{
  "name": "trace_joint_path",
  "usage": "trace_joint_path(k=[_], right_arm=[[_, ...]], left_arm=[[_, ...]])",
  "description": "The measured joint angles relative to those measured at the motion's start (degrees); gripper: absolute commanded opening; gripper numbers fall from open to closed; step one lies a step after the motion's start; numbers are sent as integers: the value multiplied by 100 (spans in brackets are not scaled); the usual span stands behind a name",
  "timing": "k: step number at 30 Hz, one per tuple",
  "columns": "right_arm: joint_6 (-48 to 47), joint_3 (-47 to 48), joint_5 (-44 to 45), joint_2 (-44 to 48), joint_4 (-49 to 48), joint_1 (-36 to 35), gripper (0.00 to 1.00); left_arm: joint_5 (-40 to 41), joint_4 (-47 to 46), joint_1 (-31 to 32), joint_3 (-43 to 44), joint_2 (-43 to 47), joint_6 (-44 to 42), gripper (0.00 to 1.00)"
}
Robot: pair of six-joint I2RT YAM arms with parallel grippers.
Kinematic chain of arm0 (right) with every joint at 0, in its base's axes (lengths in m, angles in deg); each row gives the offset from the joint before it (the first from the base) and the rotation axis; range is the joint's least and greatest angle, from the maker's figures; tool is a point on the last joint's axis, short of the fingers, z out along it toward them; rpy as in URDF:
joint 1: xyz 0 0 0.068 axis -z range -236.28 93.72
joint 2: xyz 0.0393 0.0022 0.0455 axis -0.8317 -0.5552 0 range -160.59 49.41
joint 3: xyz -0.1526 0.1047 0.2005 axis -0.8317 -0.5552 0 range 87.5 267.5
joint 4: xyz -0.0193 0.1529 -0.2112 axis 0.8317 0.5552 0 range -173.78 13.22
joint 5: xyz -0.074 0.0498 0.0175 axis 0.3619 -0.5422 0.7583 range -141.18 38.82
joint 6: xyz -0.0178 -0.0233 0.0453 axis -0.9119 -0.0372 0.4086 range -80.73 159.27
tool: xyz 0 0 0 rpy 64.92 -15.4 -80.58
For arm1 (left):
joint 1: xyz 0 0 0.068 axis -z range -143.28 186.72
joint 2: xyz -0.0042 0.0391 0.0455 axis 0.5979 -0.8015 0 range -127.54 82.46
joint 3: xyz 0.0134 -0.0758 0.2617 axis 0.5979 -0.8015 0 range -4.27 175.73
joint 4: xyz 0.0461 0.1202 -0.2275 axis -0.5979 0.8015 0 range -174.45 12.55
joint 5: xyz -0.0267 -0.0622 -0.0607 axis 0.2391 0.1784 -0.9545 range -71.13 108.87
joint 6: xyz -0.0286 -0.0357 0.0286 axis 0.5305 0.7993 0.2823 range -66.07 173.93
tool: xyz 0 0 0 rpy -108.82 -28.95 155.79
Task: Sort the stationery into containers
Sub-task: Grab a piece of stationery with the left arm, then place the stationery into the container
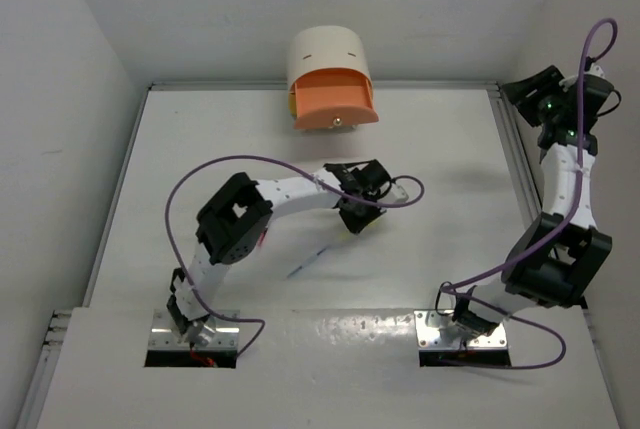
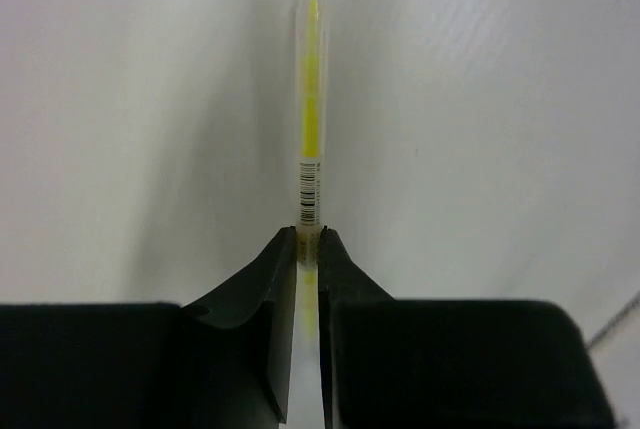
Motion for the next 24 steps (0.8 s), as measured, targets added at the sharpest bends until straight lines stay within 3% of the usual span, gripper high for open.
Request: trace_joint_path(k=[6,12,18,24], right_arm=[[28,-295,-153,273,-61,0,51],[44,-398,-387,411,-192,0,50],[42,-601,-634,525,-387,-94,50],[-50,-859,-846,704,-409,-275,50]], left_arm=[[-476,-376,-579,-538,1663,61,0],[-647,-780,-1167,146,2887,59,0],[-448,-1082,-1873,1473,2959,-127,0],[-396,-2111,-2614,1416,2798,-496,0]])
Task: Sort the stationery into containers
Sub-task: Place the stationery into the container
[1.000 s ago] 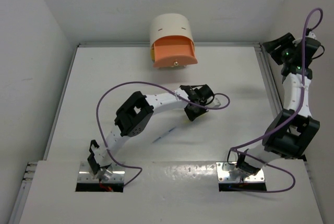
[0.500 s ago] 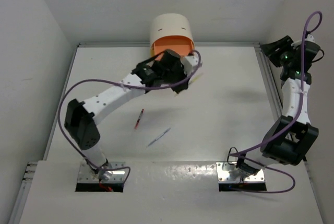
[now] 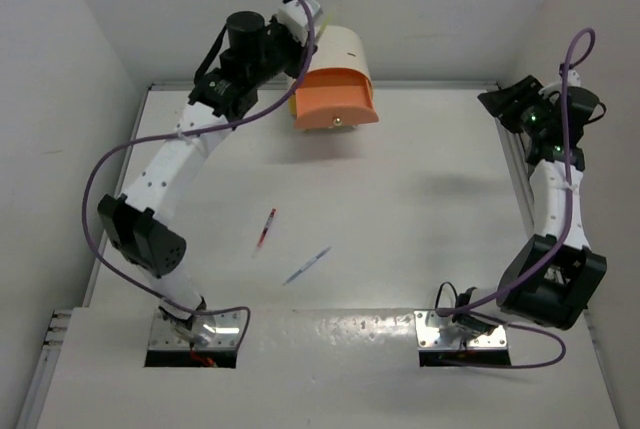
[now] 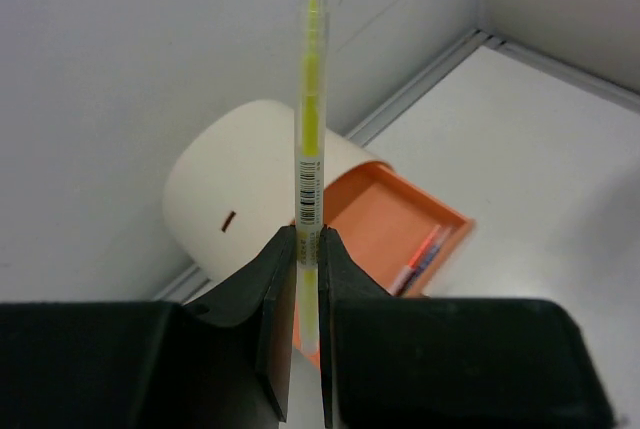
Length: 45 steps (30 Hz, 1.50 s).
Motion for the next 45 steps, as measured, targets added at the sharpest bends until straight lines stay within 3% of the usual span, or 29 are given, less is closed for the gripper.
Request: trace_joint_path(k=[9,15,26,28,31,32,35,39,45], right_arm=[[-101,-319,-227,295,-308,-103,50],[-153,-385,-247,295,-313,-129,51],[-492,-181,-249,280,81,-232,51],[-592,-122,-267,280,149,-280,53],[-787,2,-282,280,358,-389,54],[-857,42,-284,280,417,-437,54],[-1097,153,-286,280,627,-595,56],[-1307,190,-289,280,846,-732,56],[-2028,306,-232,280,1213,-1126,50]], left_arm=[[-387,131,-332,601,-1364,-708,0],[-859,232,-450,651,-1589,-940,0],[-1272,481,-496,546,-1812,-1331,9],[-1287,490,-503,549,-1888,-1333,14],[-1292,514,-514,612,-2041,-1370,30],[-1287,529,-518,640,-2096,-1386,40],[-1261,597,-520,651,-2157,-1421,52],[-1213,597,-525,651,-2157,-1412,57],[-1104,254,-638,651,-2055,-876,58]])
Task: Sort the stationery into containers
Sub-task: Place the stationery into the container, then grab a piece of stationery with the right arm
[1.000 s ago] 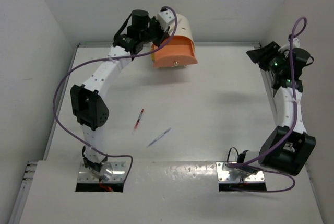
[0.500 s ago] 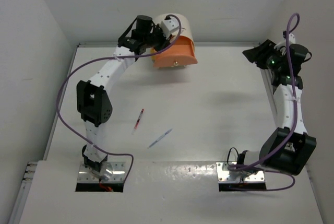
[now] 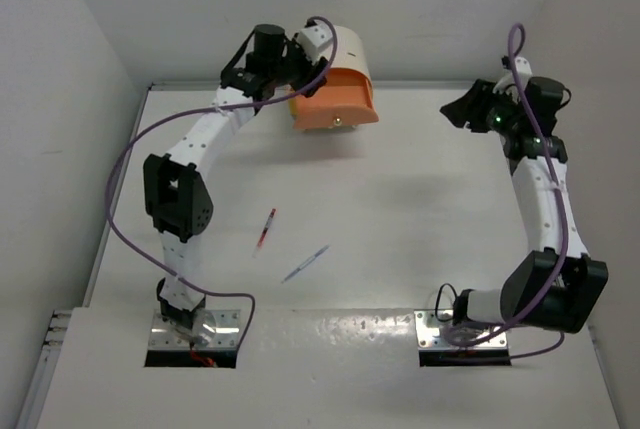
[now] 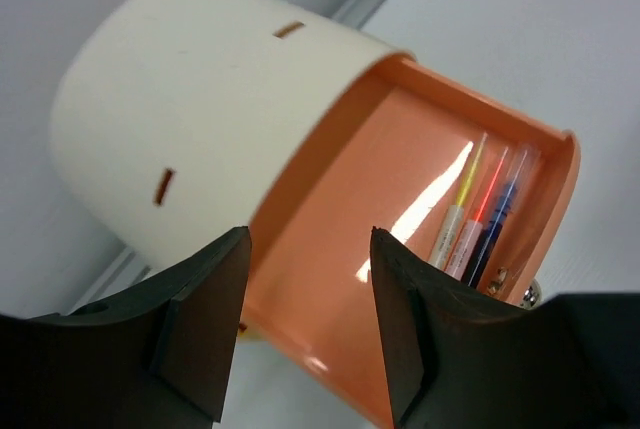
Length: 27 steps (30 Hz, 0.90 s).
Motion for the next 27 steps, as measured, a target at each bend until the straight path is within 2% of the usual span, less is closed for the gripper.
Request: trace_joint_path(k=[4,7,11,14,17,19,23,27], right_arm=[[-1141,184,116,0,431,-791,48],[-2253,317,170,4,828,-1679,49],[-3987,243,376,42,1346,-3303,49],[-5060,153,417,-26,1749,-4415,45],[-5912,153,417,-286,2022,-5080,35],[-6408,155,420,-776,2135,-5554,35],[-7128,153,472,-1694,2317,-6074,37],[-7604,55,584,-2166,2293,-6415,37]], left_arm=[[81,-55,-319,7,599,680,60],[195,-9,-796,-240,1576,1165,64],[365,127,-1578,-1237,3274,1705,65],[208,487,-1947,-1932,3930,1886,64],[-201,820,-2286,-2527,4164,2009,63],[-455,988,-2568,-3001,4190,2070,63],[-691,1561,-2977,-3727,3952,2155,63],[-896,1792,-3224,-3797,4052,2159,64]])
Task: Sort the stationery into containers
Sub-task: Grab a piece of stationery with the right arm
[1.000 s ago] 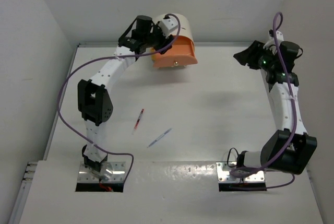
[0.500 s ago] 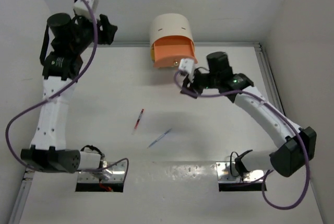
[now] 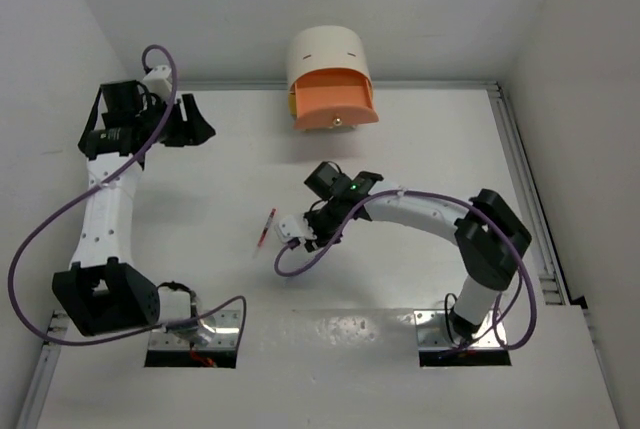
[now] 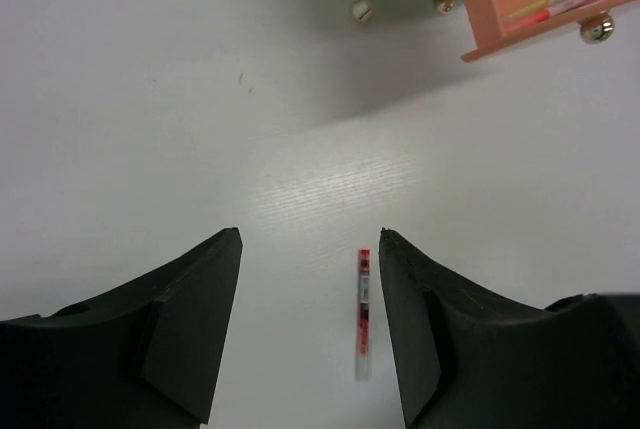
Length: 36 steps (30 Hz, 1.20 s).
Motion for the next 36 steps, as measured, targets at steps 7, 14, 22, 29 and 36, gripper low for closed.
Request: trace_joint_path(k=[7,14,22,29,36], right_arm=[[-245,-459,138,-404,-308,-586,49],[-267,-437,245,-883,-435,-763,49],[-278,-319,293,-1034,-507,-769,39],[-337,-291,267,-1121,-470,-772,20],[-450,-74,321,-1215,-232,-684,0]], left_arm=[[-492,-39,-302,-247,422,2,63],[-811,79,-590,-509,402,-20,63],[-1099,98,-859,-529,402,-66,63],[-1276,98,-977,-531,345,-83,62],[-1338,96,-1047,-531,280,-81,62]])
